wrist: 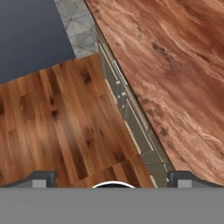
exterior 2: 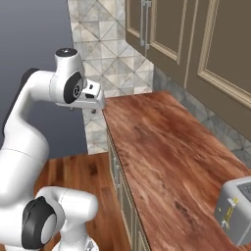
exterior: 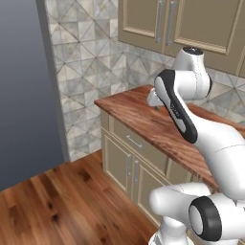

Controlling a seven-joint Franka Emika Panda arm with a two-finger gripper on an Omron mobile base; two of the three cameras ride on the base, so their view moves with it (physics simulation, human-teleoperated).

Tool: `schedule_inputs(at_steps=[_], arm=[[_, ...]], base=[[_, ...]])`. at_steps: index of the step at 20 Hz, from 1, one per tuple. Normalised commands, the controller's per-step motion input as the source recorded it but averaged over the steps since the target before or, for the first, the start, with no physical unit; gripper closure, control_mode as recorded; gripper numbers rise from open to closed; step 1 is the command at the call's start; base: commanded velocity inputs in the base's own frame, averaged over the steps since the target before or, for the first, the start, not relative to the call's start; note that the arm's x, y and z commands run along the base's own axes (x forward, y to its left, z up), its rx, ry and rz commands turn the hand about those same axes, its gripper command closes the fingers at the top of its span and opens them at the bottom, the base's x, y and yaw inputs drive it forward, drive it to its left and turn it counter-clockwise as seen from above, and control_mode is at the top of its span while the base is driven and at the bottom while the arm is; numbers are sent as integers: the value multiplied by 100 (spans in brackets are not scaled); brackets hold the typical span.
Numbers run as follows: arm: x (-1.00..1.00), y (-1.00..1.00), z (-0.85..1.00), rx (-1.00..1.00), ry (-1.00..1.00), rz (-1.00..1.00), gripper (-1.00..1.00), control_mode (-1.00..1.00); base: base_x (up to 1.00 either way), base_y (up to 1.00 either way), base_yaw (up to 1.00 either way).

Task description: Take a straw from the drawer in front and place it inside the glass cup on the dining counter.

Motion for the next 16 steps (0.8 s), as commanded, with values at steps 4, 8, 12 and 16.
schedule_inputs(at_steps=[4, 8, 12, 16], arm=[[0, 0, 0, 0, 0, 0, -100, 100], [0, 0, 0, 0, 0, 0, -100, 100], [0, 0, 0, 0, 0, 0, -100, 100], [0, 5, -18, -5, 3, 3, -100, -100]], base=[[-36, 2, -1], [-44, 0, 0], [-31, 0, 0], [0, 0, 0]])
